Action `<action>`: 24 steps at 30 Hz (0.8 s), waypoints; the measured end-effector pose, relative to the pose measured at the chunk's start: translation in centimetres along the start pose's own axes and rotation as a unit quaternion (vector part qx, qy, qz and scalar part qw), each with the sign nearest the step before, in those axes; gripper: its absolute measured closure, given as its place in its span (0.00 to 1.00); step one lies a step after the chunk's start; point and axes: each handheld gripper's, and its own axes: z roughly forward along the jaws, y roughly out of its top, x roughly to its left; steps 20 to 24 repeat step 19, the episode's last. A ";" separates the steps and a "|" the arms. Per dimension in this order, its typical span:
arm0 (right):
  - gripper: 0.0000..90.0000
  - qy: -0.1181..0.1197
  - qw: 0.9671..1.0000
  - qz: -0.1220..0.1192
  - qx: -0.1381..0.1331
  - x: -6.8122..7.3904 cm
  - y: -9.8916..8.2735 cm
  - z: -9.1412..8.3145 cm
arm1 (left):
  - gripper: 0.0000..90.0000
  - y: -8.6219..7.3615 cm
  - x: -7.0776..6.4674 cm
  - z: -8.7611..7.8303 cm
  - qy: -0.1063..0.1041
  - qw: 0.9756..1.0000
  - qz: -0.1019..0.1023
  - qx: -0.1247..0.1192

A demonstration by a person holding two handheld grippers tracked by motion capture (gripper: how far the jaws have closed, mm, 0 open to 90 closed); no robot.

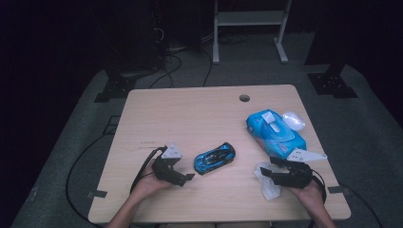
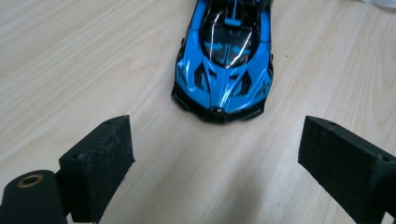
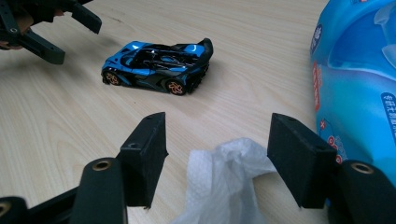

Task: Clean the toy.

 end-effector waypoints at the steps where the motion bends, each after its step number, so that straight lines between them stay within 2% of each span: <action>1: 0.40 0.000 1.000 -0.001 0.000 0.0 0.0 0.0 | 0.11 -0.1 0.0 0.0 0.000 1.000 0.000 0.001; 13: 0.39 0.001 1.000 0.001 -0.003 0.2 -0.3 0.0 | 0.11 -2.2 0.1 -0.9 0.004 1.000 -0.020 -0.008; 18: 0.38 0.002 1.000 0.003 -0.007 0.3 -0.6 -0.2 | 0.11 -2.2 0.4 -1.4 0.004 0.999 -0.033 -0.030; 24: 0.38 0.003 1.000 0.005 -0.007 0.3 -0.7 -0.2 | 0.11 -2.2 0.4 -1.4 0.002 0.999 -0.036 -0.032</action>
